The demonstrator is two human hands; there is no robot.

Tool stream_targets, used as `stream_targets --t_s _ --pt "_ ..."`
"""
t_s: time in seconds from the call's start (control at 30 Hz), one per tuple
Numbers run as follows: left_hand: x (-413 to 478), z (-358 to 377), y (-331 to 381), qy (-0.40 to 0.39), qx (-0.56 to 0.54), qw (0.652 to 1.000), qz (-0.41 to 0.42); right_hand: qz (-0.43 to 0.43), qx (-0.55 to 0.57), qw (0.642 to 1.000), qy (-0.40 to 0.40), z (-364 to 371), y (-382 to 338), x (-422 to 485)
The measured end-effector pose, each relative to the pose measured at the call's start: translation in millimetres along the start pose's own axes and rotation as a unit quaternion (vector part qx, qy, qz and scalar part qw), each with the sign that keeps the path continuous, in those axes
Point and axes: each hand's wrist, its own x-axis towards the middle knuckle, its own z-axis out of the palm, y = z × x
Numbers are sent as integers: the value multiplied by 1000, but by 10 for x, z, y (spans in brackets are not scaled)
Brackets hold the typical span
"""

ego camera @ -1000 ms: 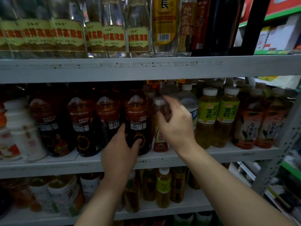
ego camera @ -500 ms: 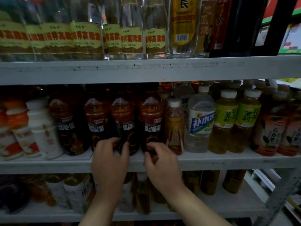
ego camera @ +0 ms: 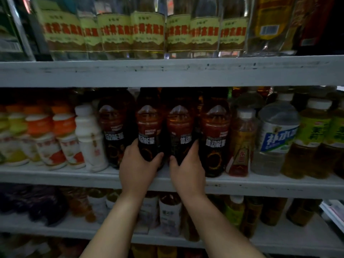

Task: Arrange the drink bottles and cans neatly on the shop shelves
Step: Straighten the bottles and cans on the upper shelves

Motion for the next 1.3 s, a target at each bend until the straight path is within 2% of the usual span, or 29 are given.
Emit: stream_targets --t_s 0.2,0.33,0.43,0.7,0.8,0.87,0.9,0.97,1.07,1.13,1.2,1.3 --pt "-18 -89 -148 -50 -63 995 66 19 -87 991 100 158 -34 -4" --pt "-71 -34 -164 -14 -55 998 22 16 -136 979 148 258 -46 -76" --pt "-149 -10 -157 28 -22 999 21 22 -149 972 182 318 -63 -96" --pt "-178 -69 -218 -5 -23 998 57 -11 -114 981 156 290 0 -146" --pt "-212 -149 -253 -3 -51 997 66 -71 -47 979 185 176 102 -290" --pt "-363 -221 -437 45 -93 986 129 -152 -16 969 194 96 362 -539" --pt "-501 -242 -573 65 -110 978 165 -168 -17 970 176 76 536 -683" --pt "-833 -253 -862 42 -101 979 170 -101 -40 990 91 74 855 -911" --pt "-1173 -115 -1193 -90 -19 996 3 44 -99 994 -2 170 1240 -1093" --pt "-1237 10 -1278 -156 -27 982 -98 73 -109 991 -24 198 1334 -1123" --pt "-1250 129 -1266 -201 -49 969 -136 52 -109 991 -50 241 1351 -1125" --pt "-1266 285 -1168 -189 -7 979 -76 -41 -129 984 -113 359 1215 -1038"
